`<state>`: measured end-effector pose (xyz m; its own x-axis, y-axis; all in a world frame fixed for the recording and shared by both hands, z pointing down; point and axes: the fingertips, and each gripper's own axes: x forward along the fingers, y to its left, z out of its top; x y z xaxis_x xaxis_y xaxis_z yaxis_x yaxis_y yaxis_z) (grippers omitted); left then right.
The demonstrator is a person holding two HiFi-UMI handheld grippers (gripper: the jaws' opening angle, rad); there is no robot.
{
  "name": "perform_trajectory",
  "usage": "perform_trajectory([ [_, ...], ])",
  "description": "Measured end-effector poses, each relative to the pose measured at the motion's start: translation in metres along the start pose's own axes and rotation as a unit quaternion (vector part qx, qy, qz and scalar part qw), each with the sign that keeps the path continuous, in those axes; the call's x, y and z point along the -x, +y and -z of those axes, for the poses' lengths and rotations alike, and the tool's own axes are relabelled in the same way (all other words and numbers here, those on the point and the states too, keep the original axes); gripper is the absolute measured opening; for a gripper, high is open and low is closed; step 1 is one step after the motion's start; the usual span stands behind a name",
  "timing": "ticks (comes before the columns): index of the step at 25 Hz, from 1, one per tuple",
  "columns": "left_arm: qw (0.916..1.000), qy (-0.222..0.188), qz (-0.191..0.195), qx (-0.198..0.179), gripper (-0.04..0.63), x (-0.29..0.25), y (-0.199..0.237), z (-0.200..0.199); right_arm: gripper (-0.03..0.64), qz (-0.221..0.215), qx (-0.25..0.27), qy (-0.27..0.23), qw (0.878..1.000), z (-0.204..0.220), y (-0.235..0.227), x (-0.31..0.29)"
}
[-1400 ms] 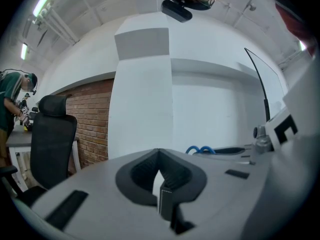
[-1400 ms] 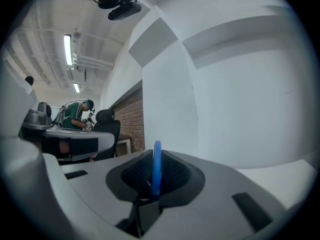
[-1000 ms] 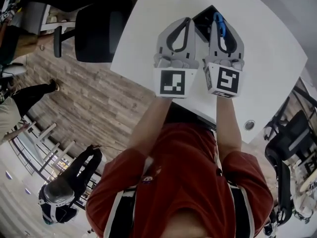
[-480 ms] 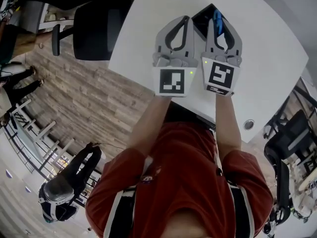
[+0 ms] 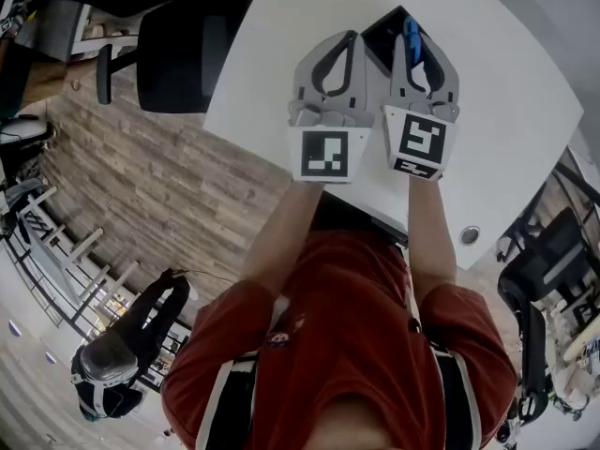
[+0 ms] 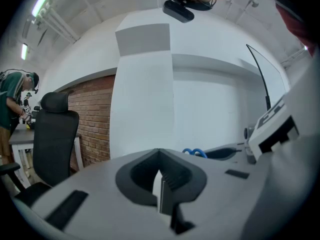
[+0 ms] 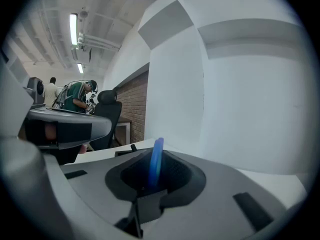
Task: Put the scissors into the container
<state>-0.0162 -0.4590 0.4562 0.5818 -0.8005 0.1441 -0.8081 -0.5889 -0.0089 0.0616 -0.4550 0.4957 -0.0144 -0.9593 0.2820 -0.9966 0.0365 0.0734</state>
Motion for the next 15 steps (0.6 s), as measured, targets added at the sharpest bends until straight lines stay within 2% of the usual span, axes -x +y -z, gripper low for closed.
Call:
perform_trajectory([
  [5, 1.0000, -0.003, -0.001, -0.001, 0.012, 0.003, -0.001, -0.003, 0.077, 0.001, 0.000, 0.004, 1.000, 0.003, 0.000, 0.002],
  [15, 0.9999, -0.011, -0.001, -0.005, 0.012, 0.012, -0.001, -0.011, 0.158, -0.011, -0.037, 0.014, 0.999, 0.006, -0.001, 0.008],
])
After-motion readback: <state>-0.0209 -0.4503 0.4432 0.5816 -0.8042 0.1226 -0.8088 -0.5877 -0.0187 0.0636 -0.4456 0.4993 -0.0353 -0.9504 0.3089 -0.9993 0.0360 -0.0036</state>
